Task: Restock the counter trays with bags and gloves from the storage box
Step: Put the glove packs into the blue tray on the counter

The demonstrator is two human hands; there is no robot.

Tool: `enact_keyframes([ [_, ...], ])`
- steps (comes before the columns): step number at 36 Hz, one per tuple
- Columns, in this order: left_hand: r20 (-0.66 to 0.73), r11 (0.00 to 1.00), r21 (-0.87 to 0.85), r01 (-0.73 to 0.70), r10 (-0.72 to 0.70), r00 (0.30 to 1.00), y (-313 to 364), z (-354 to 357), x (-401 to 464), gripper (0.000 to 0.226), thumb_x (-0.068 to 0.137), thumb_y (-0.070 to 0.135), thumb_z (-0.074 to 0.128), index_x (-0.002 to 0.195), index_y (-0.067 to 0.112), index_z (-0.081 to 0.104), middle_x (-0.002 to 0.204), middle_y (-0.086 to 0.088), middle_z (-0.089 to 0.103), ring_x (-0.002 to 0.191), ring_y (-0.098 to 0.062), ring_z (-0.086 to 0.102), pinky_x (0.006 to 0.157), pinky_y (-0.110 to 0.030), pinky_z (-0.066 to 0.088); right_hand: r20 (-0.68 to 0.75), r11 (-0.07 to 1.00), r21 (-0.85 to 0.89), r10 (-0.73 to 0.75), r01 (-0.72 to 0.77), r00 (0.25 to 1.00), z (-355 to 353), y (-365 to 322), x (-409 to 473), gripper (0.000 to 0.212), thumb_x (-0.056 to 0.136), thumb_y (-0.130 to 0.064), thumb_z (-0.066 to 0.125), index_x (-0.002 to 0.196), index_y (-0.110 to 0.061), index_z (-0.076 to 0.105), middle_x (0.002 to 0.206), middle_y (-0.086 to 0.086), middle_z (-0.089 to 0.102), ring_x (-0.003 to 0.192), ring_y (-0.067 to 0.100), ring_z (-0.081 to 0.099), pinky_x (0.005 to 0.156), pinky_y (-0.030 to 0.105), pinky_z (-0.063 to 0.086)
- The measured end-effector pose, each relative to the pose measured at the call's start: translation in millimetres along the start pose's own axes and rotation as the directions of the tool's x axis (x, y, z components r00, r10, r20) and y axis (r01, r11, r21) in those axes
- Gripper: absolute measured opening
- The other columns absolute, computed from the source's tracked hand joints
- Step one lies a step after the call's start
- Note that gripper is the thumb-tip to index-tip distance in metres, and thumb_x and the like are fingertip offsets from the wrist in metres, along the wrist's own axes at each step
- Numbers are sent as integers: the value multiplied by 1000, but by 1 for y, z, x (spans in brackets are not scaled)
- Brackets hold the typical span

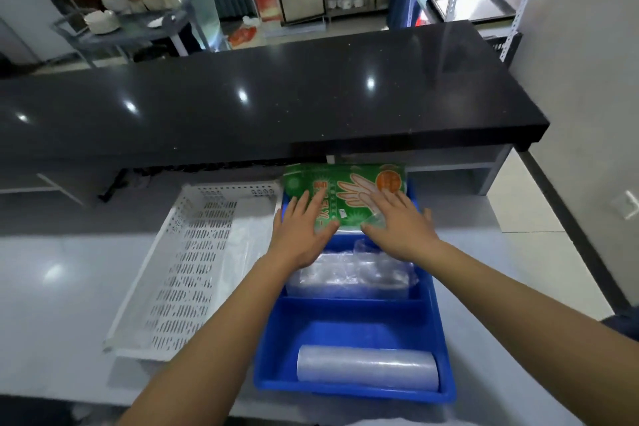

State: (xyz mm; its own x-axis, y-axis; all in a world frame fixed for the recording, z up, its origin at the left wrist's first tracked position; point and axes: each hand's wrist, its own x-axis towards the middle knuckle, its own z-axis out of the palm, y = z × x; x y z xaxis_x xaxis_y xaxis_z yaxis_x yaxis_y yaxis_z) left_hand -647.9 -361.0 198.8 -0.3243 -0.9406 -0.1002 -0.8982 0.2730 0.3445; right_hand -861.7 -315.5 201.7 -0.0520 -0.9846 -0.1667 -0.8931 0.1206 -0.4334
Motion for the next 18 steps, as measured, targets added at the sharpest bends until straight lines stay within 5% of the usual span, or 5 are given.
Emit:
enact_keyframes([
  [4, 38, 993, -84, 82, -79, 996, 3, -7, -50, 70, 93, 65, 39, 154, 42, 13, 165, 3, 9, 151, -20, 6, 120, -52, 10, -33, 988, 150, -44, 48, 998, -11, -6, -35, 71, 90, -55, 52, 152, -46, 19, 164, -16, 13, 150, 17, 13, 115, 62, 20],
  [9, -28, 947, -277, 162, -176, 984, 17, -7, -129, 64, 93, 58, 47, 151, 38, 28, 162, 6, 22, 150, -15, 13, 120, -48, 17, -34, 957, 288, -28, 37, 999, -4, -15, -95, 60, 92, -52, 53, 148, -35, 37, 162, -5, 26, 150, 18, 18, 119, 47, 19],
  [18, -16, 892, -220, 395, -408, 913, 10, 9, -236, 67, 90, 54, 58, 150, 33, 35, 161, -1, 24, 150, -19, 17, 120, -46, 17, 181, 912, 383, -228, 145, 957, 49, -37, -169, 62, 90, -56, 54, 147, -40, 36, 162, -13, 22, 151, 11, 11, 122, 39, 12],
])
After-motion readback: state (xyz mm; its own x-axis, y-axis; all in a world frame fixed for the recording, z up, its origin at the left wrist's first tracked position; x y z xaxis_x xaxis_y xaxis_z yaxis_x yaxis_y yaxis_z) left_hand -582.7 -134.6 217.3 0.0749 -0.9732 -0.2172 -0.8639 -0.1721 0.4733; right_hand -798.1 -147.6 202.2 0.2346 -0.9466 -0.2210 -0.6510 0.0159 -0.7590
